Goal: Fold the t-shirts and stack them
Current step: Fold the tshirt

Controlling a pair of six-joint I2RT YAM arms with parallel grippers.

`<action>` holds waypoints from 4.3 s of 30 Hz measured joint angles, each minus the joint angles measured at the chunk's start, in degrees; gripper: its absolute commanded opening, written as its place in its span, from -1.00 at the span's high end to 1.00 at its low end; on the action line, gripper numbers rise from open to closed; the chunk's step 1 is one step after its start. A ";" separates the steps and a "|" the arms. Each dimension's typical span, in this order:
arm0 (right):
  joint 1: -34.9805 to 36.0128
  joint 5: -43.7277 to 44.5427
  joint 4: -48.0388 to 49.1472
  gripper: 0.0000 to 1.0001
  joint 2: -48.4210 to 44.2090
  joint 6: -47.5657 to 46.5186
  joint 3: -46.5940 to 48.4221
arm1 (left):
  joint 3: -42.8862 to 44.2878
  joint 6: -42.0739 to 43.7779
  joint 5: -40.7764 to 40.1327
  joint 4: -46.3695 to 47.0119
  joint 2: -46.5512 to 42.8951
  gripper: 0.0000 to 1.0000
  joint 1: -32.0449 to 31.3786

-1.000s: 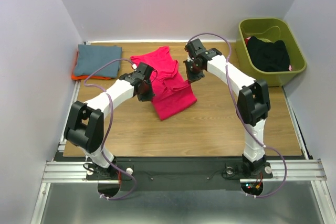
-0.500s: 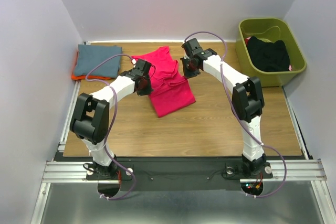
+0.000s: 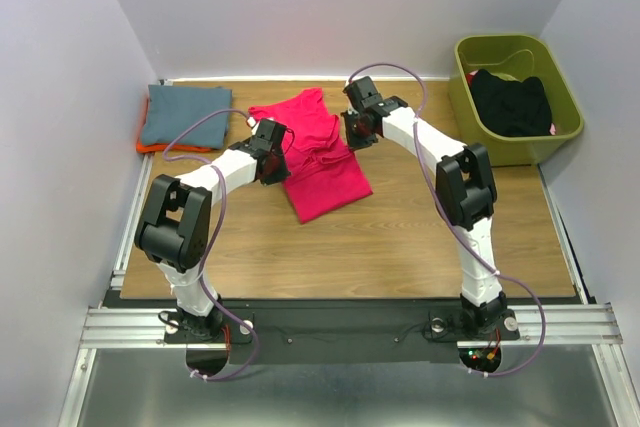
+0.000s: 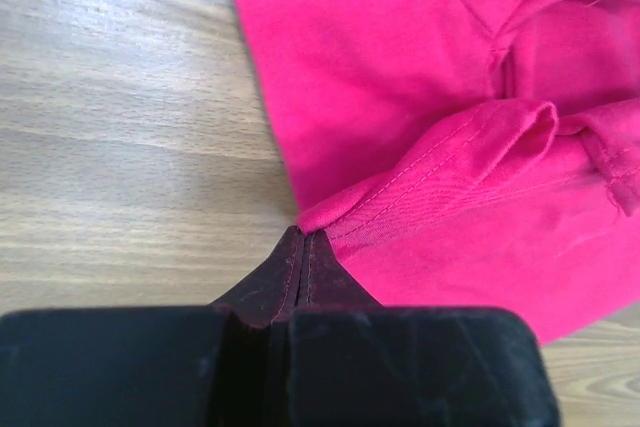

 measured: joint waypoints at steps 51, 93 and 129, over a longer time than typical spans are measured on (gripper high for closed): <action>1.95 -10.27 22.10 0.61 -3.45 1.49 -18.62 | -10.99 -1.84 -5.25 3.74 -12.76 -0.33 -6.56; -0.09 -3.15 23.23 0.46 -10.54 1.27 -17.66 | 5.75 4.04 -10.88 2.01 7.82 0.54 -6.16; -0.13 -16.74 27.41 0.53 -16.81 9.73 -41.51 | 3.06 2.05 -8.63 2.23 1.07 0.17 -11.69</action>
